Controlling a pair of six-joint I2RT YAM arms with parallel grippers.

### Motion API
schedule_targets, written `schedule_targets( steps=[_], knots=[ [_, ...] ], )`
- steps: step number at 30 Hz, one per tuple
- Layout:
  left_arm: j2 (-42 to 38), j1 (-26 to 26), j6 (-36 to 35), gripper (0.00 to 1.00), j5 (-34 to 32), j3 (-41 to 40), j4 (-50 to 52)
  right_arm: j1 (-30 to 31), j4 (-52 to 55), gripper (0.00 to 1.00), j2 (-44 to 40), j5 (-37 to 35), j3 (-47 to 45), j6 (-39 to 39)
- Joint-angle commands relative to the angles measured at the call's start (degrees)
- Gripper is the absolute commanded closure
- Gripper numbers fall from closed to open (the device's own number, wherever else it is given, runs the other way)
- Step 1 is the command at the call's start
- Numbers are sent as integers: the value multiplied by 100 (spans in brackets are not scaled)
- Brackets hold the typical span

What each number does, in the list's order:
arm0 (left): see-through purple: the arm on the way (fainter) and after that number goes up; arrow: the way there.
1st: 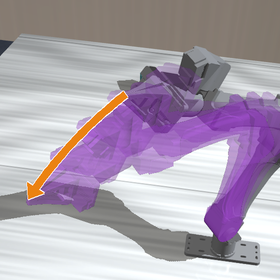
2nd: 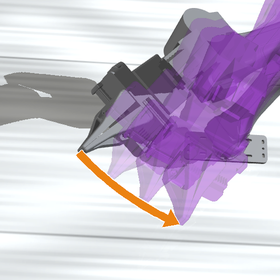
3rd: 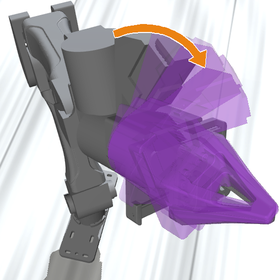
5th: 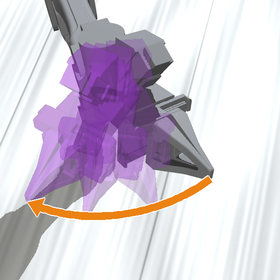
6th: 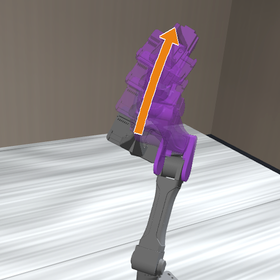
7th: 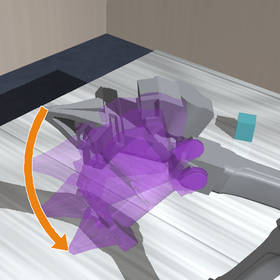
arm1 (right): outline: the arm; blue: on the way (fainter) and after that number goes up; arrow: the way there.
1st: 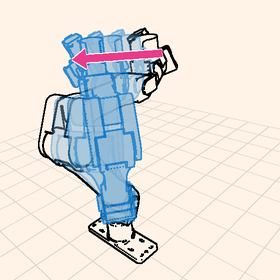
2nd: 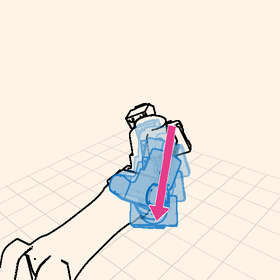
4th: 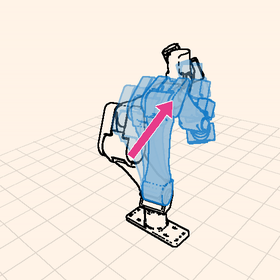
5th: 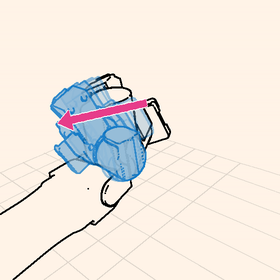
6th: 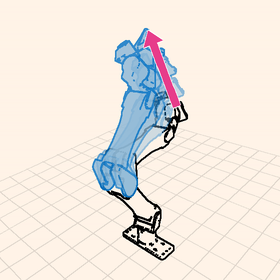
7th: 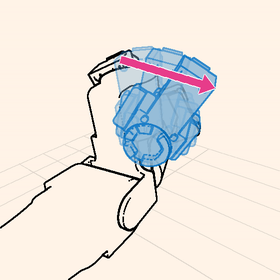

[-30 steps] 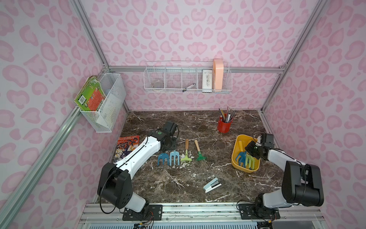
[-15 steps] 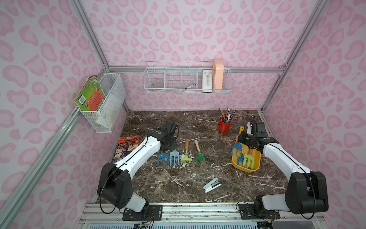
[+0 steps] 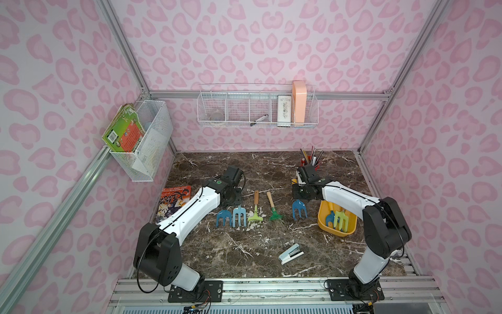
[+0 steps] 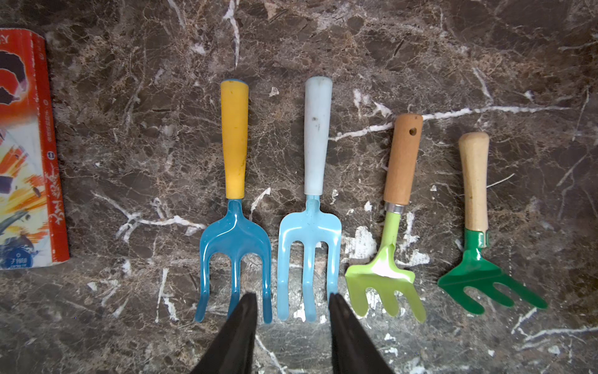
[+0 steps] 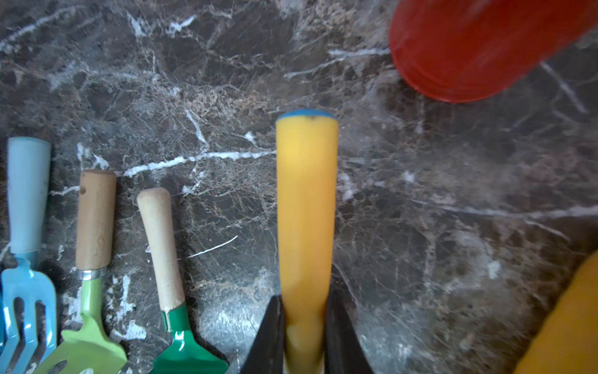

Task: Take the hand rake out of the storage box
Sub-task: Place the rake at the center of the board.

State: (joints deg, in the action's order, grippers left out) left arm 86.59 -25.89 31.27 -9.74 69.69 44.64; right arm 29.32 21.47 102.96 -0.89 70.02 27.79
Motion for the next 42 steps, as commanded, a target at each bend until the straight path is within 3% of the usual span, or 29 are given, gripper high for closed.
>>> schedule_targets(
  steps=[1, 18, 29, 42],
  knots=[
    [-74, 4, -35, 58, 33, -55, 79, 125, -27, 98, 330, -251, 277, 159],
    [-151, 4, -50, 58, 42, -193, 34, 412, 144, 100, 1431, -703, 1121, 295],
    [-274, 0, -50, 58, -24, -298, 21, 677, 156, 100, 1425, -617, 1020, 569],
    [-268, 4, -66, 58, -28, -281, 20, 512, 390, 100, 1429, -684, 945, 573]
  ],
)
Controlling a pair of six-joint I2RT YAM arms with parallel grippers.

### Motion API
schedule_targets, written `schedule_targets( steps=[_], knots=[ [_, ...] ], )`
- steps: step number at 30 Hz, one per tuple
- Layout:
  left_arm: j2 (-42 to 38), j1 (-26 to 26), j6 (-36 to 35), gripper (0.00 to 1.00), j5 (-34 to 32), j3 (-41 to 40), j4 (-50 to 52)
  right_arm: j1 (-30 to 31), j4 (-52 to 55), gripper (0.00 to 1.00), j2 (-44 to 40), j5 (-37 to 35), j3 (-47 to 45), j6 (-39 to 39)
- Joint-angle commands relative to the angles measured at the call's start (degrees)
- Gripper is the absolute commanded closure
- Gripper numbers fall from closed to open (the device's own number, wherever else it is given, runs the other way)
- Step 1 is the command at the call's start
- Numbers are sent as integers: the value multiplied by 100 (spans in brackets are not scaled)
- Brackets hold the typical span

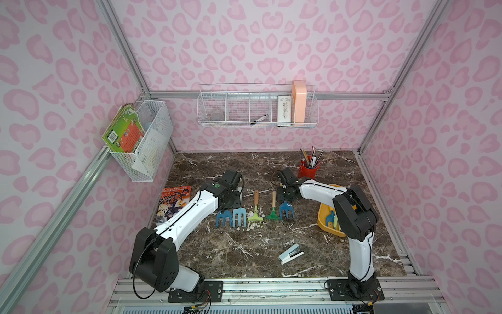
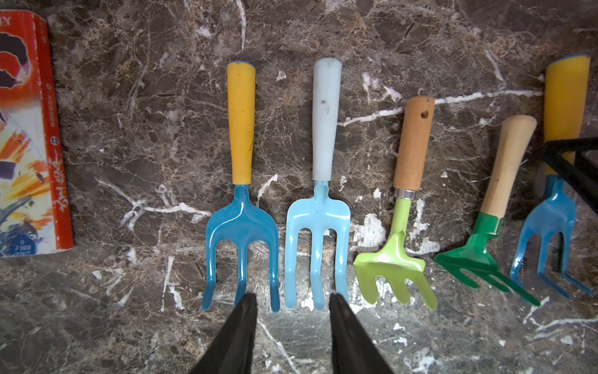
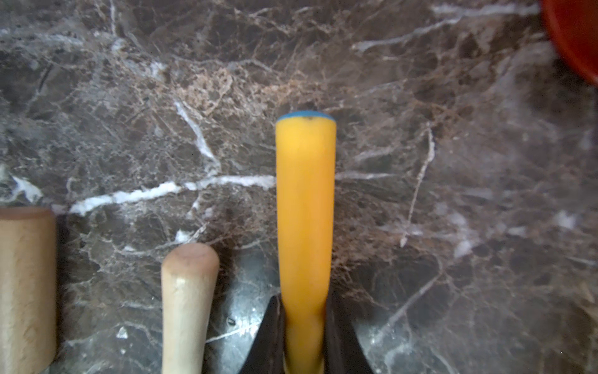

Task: Take the hand rake out of the storage box
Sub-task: Place the rake at the center of the board.

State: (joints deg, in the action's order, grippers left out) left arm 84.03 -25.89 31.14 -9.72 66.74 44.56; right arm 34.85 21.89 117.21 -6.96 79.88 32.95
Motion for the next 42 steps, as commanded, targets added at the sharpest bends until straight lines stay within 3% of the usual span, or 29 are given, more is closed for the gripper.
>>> schedule_targets(
  steps=[1, 14, 34, 42],
  knots=[
    [-12, 1, -47, 58, -30, 16, 23, -48, 358, 100, -13, -94, -66, 57],
    [6, -2, -37, 58, -39, 67, 48, -57, 370, 99, -93, -42, -461, 44],
    [40, 0, -60, 58, -48, 207, 95, -154, 273, 65, -432, 199, -658, 188],
    [65, 0, -72, 58, -48, 287, 131, -484, 50, 55, -1236, 627, -1030, 260]
  ],
)
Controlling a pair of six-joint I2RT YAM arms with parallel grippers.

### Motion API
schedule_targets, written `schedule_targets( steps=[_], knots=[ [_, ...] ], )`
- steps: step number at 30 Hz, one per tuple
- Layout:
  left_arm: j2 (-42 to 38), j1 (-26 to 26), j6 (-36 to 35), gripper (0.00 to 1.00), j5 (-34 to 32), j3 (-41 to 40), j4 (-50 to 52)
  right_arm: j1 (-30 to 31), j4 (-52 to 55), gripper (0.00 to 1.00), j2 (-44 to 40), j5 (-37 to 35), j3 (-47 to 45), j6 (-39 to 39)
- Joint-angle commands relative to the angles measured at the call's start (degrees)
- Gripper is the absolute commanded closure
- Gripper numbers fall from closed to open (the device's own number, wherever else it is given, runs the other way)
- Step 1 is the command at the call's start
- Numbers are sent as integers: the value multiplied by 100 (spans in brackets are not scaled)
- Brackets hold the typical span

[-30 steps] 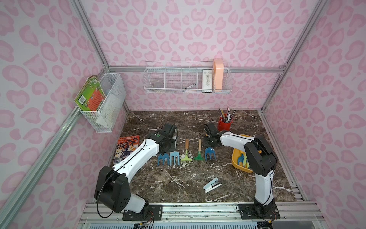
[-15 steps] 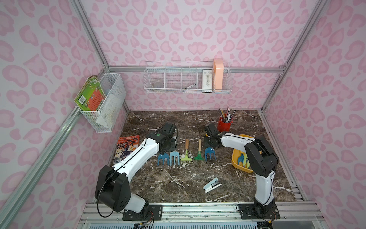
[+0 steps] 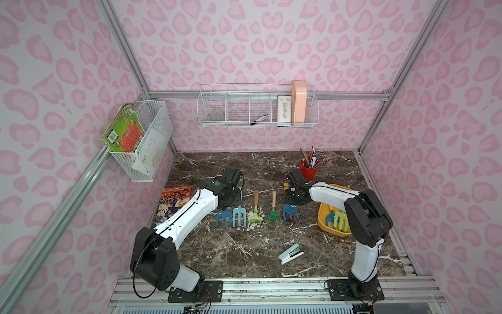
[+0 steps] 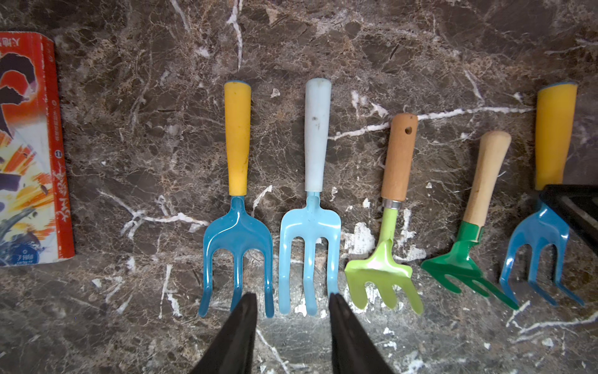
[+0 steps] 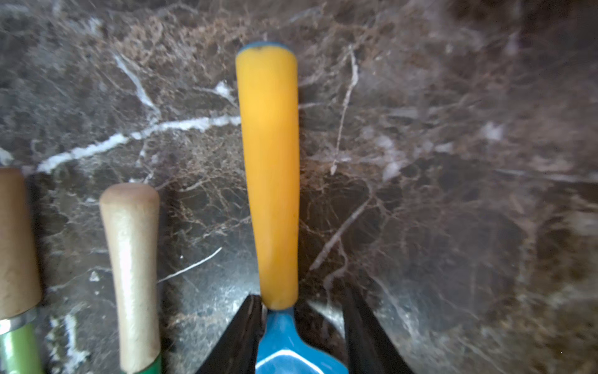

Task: Take the hand rake out of the storage box
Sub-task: Place the rake at the center of the board, then pick up the rake from the storage box.

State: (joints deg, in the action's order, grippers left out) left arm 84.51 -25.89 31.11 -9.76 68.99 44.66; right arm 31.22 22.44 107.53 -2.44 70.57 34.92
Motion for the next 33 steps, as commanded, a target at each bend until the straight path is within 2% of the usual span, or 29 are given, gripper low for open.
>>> schedule_targets(
  steps=[1, 10, 13, 18, 30, 33],
  knots=[
    [28, 3, -70, 58, -37, 68, 106, -231, -20, 55, -451, 215, -209, 37],
    [99, 5, -62, 58, -17, 90, 75, -1619, 162, 54, -2195, 604, -1475, -591],
    [126, 0, -53, 58, 9, 105, 51, -2161, 196, 57, -2463, 761, -1883, -883],
    [242, -2, -44, 58, 79, 202, 40, -2572, 119, 58, -2304, 872, -2091, -1195],
    [268, 3, -53, 58, 53, 211, 74, -2779, 6, 61, -1359, 328, -1737, -1553],
    [277, 3, -53, 58, 46, 202, 62, -2774, 15, 66, -1178, 201, -1660, -1645]
  ],
)
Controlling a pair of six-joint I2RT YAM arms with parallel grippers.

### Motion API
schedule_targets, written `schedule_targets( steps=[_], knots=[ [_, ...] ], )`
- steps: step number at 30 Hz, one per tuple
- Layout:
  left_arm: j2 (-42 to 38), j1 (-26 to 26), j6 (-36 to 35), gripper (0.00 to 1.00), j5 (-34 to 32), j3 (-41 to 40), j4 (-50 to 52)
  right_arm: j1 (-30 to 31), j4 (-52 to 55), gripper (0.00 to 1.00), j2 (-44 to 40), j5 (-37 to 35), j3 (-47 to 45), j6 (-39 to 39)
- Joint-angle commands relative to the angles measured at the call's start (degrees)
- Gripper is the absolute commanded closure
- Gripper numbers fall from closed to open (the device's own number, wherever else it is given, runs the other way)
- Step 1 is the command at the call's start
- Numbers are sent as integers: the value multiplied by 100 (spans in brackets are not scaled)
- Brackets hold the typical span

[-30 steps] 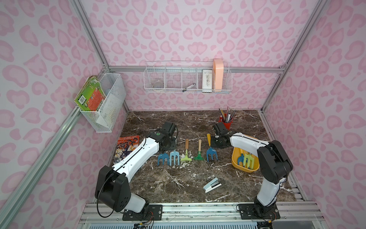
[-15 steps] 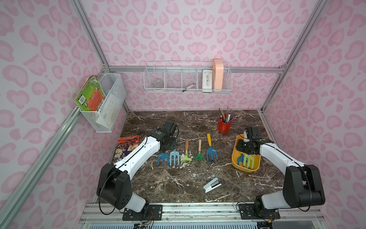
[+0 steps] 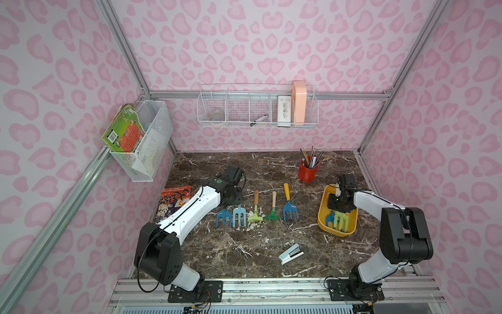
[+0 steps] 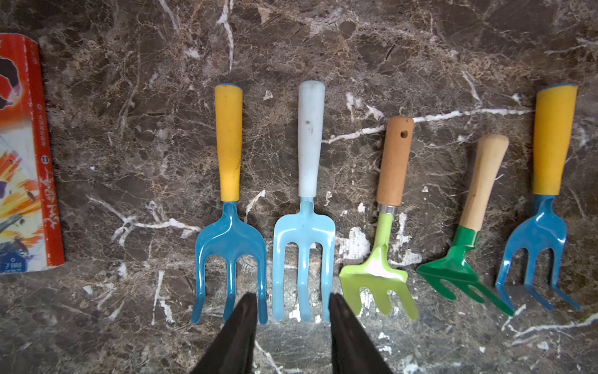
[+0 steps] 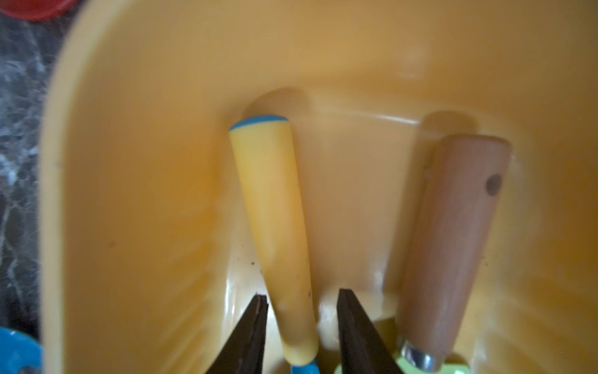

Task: Take the hand rake out of the storage box
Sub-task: Pick up the rake from the storage box.

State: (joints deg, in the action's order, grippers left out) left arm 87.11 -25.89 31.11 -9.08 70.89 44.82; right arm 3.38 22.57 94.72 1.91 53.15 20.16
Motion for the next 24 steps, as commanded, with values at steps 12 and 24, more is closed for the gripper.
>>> schedule_targets(
  steps=[12, 24],
  knots=[
    [66, 4, -62, 58, 29, 90, 37, -45, 190, 89, -359, -257, 238, -216],
    [57, 5, -76, 58, -32, 205, 141, 16, 247, 92, -1224, 477, 486, -98]
  ],
)
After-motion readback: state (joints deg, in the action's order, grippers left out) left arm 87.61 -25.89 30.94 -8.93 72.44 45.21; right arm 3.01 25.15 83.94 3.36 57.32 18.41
